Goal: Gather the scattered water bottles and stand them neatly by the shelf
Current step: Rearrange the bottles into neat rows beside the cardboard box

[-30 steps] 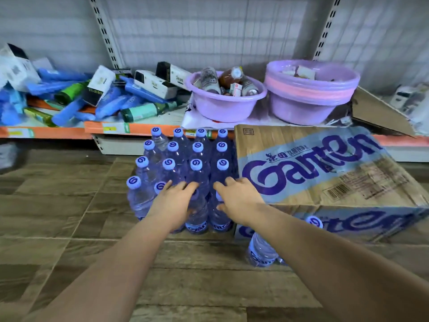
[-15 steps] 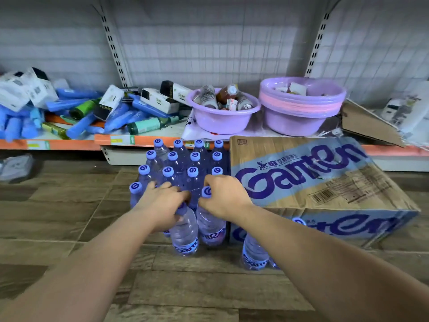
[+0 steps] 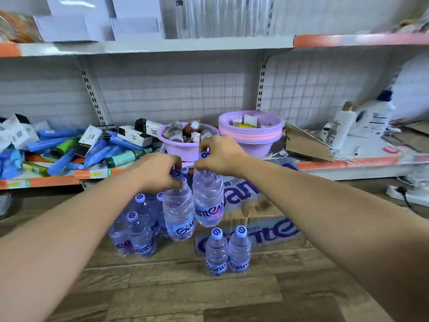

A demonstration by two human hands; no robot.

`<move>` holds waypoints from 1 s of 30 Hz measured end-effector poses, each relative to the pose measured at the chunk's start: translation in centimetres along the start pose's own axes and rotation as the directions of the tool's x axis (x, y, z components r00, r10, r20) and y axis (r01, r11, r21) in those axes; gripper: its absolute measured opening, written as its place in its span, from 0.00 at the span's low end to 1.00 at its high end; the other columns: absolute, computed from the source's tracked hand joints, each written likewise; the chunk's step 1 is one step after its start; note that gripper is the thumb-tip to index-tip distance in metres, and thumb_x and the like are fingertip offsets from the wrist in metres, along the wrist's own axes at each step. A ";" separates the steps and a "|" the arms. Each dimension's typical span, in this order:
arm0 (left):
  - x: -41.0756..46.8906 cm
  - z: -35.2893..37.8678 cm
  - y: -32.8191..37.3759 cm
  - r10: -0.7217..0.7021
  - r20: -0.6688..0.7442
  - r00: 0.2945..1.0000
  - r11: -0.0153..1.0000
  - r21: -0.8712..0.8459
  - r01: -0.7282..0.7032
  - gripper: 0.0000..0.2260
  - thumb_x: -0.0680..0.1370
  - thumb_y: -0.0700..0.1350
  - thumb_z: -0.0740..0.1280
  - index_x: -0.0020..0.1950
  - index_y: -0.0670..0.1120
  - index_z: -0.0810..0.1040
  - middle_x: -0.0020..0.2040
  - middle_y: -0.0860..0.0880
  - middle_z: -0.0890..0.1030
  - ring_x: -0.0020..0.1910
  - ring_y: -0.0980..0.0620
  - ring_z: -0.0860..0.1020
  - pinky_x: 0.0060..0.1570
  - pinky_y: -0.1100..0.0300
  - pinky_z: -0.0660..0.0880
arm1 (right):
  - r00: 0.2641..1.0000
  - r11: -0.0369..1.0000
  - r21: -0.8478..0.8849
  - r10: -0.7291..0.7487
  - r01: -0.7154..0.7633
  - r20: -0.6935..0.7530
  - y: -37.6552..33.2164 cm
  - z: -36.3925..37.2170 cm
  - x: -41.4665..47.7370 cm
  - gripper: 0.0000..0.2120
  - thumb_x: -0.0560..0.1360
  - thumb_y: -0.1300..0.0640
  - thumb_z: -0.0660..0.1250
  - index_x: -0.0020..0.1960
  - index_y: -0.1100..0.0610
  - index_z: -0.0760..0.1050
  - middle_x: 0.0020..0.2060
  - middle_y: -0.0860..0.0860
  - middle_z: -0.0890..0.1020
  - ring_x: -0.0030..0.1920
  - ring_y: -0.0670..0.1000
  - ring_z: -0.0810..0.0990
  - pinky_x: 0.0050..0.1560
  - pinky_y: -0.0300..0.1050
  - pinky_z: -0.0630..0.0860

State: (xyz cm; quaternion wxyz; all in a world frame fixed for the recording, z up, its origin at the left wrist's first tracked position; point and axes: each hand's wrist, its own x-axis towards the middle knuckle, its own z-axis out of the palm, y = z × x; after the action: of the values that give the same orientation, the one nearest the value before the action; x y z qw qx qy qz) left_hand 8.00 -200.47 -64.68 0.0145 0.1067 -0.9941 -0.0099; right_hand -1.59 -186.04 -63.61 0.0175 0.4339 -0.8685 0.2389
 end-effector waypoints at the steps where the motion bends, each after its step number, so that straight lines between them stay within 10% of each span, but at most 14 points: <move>1: 0.4 -0.5 1.0 0.006 -0.023 1.000 0.998 -0.063 -0.008 0.13 0.68 0.55 0.72 0.47 0.52 0.74 0.41 0.49 0.75 0.42 0.47 0.73 0.37 0.58 0.67 | 1.000 1.000 -0.031 0.002 -0.003 -0.012 0.5 -1.3 -0.2 0.13 0.68 0.51 0.70 0.45 0.61 0.79 0.44 0.55 0.80 0.42 0.55 0.74 0.33 0.41 0.66; 10: 5.0 -0.1 11.0 0.135 -0.107 0.985 0.956 -0.246 -0.158 0.14 0.68 0.55 0.72 0.48 0.51 0.74 0.43 0.51 0.74 0.43 0.48 0.72 0.41 0.57 0.68 | 0.987 0.965 -0.205 0.162 -0.162 -0.017 8.6 -8.7 -4.1 0.15 0.69 0.52 0.70 0.51 0.60 0.79 0.44 0.55 0.79 0.44 0.53 0.72 0.41 0.44 0.71; 15: 6.6 2.3 15.4 0.205 -0.066 0.976 0.953 -0.211 -0.215 0.13 0.69 0.56 0.70 0.49 0.54 0.71 0.46 0.52 0.73 0.45 0.48 0.71 0.40 0.57 0.68 | 0.970 0.956 -0.194 0.236 -0.222 0.053 13.6 -7.9 -6.8 0.09 0.67 0.52 0.72 0.35 0.51 0.71 0.31 0.47 0.72 0.42 0.53 0.71 0.34 0.41 0.65; 26: 7.4 14.4 19.9 0.271 0.224 0.936 0.940 -0.272 -0.207 0.15 0.73 0.46 0.67 0.59 0.45 0.75 0.55 0.43 0.78 0.52 0.44 0.76 0.43 0.60 0.67 | 0.906 0.925 -0.303 0.318 -0.230 0.281 21.5 0.4 -10.3 0.16 0.70 0.47 0.68 0.55 0.53 0.74 0.45 0.53 0.80 0.51 0.56 0.80 0.45 0.43 0.69; 30: 7.5 18.3 20.0 0.288 0.318 0.904 0.950 -0.215 -0.227 0.04 0.75 0.47 0.65 0.45 0.47 0.73 0.50 0.41 0.80 0.49 0.43 0.76 0.42 0.59 0.65 | 0.869 0.927 -0.274 0.345 -0.257 0.354 22.8 3.6 -11.0 0.18 0.73 0.51 0.69 0.59 0.56 0.72 0.43 0.51 0.77 0.47 0.54 0.73 0.44 0.41 0.64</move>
State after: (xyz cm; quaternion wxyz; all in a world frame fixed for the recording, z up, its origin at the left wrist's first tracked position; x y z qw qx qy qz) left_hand -4.12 -182.23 -82.35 -0.1495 -0.0309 -0.9818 -0.1127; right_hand -11.50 -167.80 -78.58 -0.1487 0.3272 -0.9319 0.0495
